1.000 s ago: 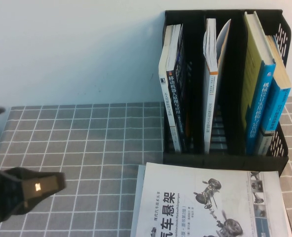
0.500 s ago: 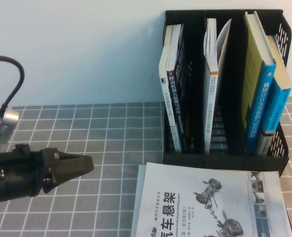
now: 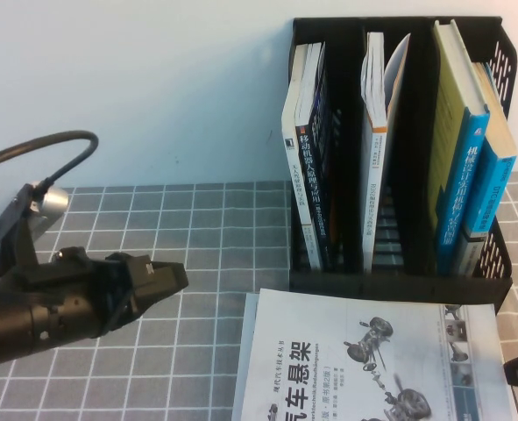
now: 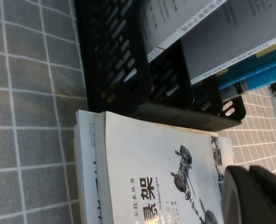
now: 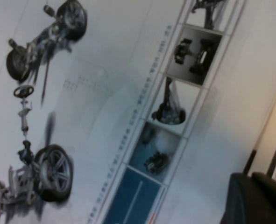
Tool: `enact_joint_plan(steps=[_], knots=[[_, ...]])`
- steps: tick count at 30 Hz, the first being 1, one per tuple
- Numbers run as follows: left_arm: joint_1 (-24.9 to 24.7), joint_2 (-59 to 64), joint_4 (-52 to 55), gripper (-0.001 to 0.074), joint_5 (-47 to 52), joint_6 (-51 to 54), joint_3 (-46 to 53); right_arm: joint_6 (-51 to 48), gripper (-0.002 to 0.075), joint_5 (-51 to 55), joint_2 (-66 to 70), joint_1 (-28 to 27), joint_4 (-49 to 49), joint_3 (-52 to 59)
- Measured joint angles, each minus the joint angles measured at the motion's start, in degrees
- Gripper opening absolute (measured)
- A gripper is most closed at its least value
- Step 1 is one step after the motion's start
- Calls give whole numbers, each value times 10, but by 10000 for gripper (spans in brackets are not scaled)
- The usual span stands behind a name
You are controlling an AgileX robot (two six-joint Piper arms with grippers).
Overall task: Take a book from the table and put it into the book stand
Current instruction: Push book with right arm
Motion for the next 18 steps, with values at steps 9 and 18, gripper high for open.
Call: enact_joint_plan(steps=[9, 18], knots=[[-2, 0, -29, -3, -13, -15, 5, 9, -2, -19, 0, 1, 0, 0], [-2, 0, -36, -3, -22, -15, 5, 7, -2, 11, 33, 1, 23, -4]])
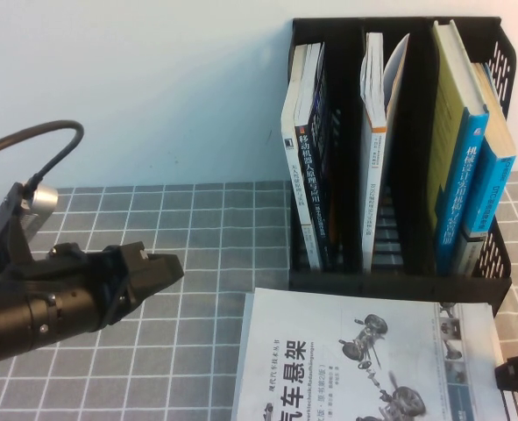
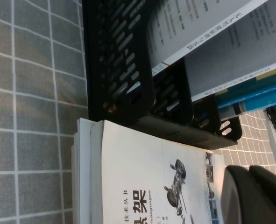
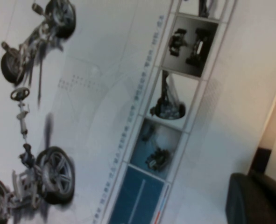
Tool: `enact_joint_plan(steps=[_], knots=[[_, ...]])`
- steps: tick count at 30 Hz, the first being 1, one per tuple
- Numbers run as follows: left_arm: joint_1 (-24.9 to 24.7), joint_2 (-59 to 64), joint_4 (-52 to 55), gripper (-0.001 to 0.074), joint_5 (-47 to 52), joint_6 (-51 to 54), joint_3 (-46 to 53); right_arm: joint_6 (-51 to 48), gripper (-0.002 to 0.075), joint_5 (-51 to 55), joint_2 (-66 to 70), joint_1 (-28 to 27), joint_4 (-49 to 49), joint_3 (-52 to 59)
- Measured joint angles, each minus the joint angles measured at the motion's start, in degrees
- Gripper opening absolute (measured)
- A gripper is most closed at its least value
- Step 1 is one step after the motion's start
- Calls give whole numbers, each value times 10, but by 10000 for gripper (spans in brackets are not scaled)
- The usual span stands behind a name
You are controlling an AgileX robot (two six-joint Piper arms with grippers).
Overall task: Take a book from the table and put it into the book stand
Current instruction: Push book with right arm
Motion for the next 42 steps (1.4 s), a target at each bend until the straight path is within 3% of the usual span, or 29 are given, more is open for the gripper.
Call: enact_joint_plan(steps=[4, 16, 21, 24, 29, 31, 38, 42], knots=[[0, 0, -1, -3, 0, 6, 0, -15, -2, 0, 5, 4, 32, 0], [0, 6, 6, -3, -20, 33, 0, -24, -2, -34, 12, 86, 94, 0], [0, 16, 6, 10, 21, 37, 0, -28, -2, -35, 13, 94, 96, -5], [0, 26, 6, 102, 62, 38, -1, -45, -2, -35, 17, 94, 114, -14], [0, 40, -2, 435, 92, 39, -6, -67, -2, -27, 45, 100, 143, -39], [0, 47, 7, 521, 102, 29, -8, -76, -2, -23, 64, 106, 149, -51], [42, 74, 51, 552, 133, 9, -14, -74, -2, -9, 72, 117, 133, -85], [99, 93, 77, 552, 152, 6, -15, -3, -2, -1, 40, 117, 43, -96]])
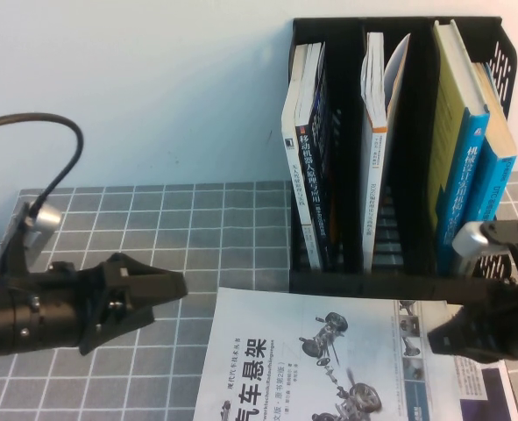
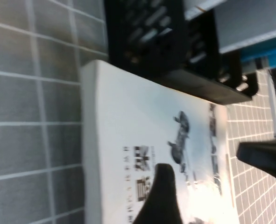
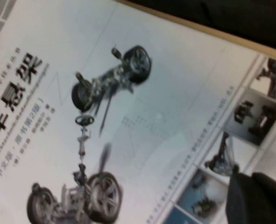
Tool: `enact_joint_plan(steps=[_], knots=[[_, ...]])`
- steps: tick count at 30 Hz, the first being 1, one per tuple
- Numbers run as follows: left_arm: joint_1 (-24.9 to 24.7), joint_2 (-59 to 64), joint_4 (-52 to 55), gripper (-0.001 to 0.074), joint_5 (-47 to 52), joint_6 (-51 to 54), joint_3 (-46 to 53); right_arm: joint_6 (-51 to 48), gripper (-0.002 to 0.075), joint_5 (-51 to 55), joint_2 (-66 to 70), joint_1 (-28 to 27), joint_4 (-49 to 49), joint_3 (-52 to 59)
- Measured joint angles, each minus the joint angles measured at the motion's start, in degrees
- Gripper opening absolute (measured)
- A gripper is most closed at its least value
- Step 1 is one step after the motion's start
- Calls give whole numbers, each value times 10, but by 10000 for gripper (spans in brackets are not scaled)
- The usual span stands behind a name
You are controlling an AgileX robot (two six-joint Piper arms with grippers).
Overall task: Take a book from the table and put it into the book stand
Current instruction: Push book with right arm
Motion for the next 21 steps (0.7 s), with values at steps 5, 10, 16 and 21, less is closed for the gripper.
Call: enact_joint_plan(steps=[5, 10, 16, 21], knots=[[45, 47, 16, 552, 48, 7, 0, 106, -2, 11, -6, 0, -141, -1], [50, 111, 33, 552, 75, 29, -1, 142, -2, 33, -6, 0, -189, -1], [50, 211, 16, 552, 126, 102, -2, 156, -2, 49, -6, 0, -193, -1], [50, 275, -26, 552, 164, 149, -5, 162, -2, 49, -6, 0, -210, -1]])
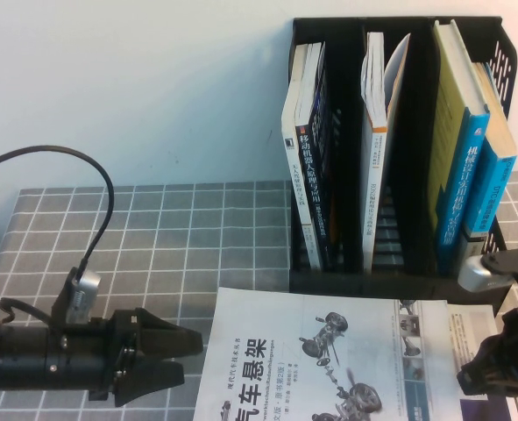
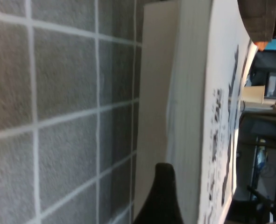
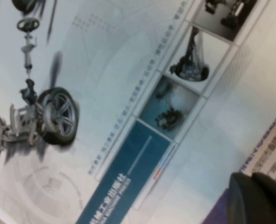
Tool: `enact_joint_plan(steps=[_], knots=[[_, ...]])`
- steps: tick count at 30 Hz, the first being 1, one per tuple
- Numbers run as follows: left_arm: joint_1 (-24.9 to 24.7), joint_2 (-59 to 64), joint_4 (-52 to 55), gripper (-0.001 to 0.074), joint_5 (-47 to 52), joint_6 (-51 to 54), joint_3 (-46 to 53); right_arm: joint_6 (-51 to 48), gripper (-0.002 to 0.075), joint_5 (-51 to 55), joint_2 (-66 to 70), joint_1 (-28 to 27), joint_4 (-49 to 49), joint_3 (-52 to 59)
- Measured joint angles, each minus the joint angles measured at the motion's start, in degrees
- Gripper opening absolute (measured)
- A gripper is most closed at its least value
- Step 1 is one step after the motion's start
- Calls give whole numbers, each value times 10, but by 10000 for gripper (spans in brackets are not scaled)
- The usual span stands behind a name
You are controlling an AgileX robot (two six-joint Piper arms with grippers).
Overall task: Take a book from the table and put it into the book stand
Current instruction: Push book with right arm
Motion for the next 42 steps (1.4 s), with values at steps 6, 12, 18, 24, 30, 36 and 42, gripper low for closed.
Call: enact_joint_plan(steps=[6, 12, 18, 24, 30, 36, 42], knots=[[0, 22, -15, 552, 2, 23, -1, 49, -2, 1, 0, 0, -50, 0], [0, 24, -36, 552, 5, 33, -1, 91, -2, 1, 0, 0, -77, 0], [0, 26, -49, 552, -9, 16, -1, 89, -2, -25, 0, 0, -42, 0], [0, 38, -57, 552, 1, 10, -2, 20, -2, -31, 0, 0, 60, 0], [0, 42, -58, 552, 2, 6, -2, 6, -2, -41, 0, 0, 70, 0], [0, 42, -58, 552, 3, 6, -2, 58, -2, -48, 0, 0, 17, 0], [0, 42, -58, 552, 4, 6, -2, 107, -2, -47, 7, 0, -25, 0]])
